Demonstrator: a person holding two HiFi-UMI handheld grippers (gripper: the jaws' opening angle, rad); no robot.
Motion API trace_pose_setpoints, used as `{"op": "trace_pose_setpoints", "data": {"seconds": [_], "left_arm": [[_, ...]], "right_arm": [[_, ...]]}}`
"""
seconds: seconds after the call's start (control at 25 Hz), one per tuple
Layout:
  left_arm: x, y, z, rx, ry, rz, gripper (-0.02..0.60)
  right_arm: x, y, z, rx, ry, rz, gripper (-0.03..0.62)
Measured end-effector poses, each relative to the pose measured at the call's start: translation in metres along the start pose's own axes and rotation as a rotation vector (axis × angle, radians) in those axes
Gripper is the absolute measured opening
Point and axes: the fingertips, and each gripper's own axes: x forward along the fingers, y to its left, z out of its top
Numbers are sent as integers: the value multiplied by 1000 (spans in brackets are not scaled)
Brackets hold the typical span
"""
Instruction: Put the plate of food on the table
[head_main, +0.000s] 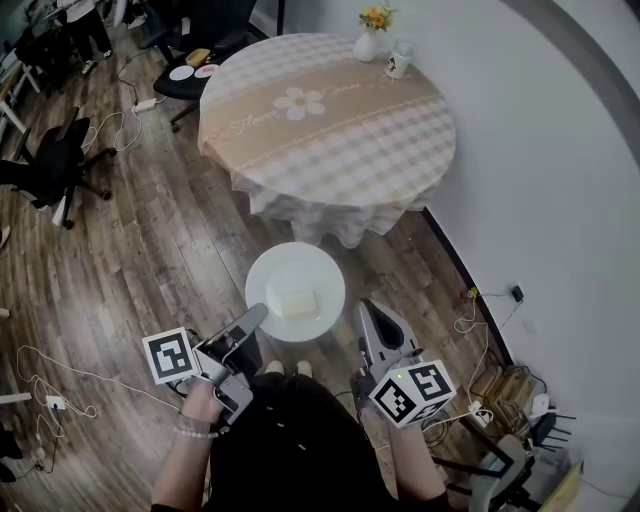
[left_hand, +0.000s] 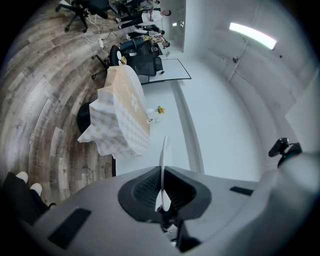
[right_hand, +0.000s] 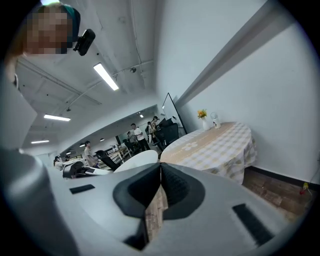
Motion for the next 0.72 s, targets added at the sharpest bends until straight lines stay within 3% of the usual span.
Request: {"op": "trace_pose_setpoints", "data": {"seconds": [0.2, 0.4, 0.48, 0.72], "left_arm": [[-3, 1, 1, 0, 8, 0, 8], [-9, 3, 6, -6, 7, -1, 8], [-11, 5, 8, -2, 10, 2, 8], [-14, 8, 3, -8, 50, -2, 8]], "right_arm": [[7, 10, -11, 145, 31, 73, 2], [12, 18, -13, 289, 27, 136, 72], [13, 23, -15, 311, 32, 161, 104], [22, 37, -31, 349, 78, 179, 109]]}}
